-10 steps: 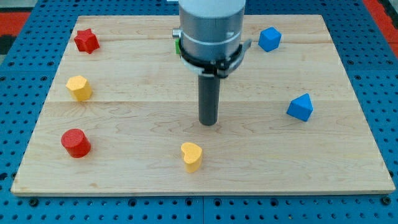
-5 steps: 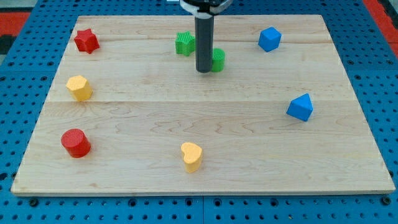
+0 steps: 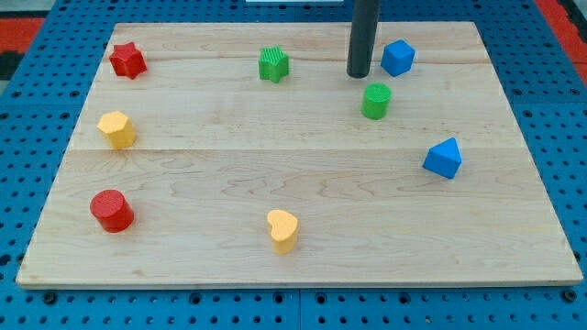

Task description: Push the green circle towards the bottom right of the board

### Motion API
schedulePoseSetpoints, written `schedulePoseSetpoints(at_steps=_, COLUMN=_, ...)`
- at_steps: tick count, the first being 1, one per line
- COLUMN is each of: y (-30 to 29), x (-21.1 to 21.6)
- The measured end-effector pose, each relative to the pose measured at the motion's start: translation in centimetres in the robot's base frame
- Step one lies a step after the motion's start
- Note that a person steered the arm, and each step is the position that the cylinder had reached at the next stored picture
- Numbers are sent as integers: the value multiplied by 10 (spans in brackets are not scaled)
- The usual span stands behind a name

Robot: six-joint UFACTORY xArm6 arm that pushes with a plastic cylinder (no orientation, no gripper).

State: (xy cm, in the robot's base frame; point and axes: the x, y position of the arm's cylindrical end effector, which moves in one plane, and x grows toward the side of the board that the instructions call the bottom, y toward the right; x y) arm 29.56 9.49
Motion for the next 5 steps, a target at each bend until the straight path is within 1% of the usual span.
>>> schedulePoseSetpoints(at_steps=1, y=12, x=25)
schedulePoseSetpoints(at_steps=4, y=12, x=181)
schedulePoseSetpoints(at_steps=5, y=33, x=196)
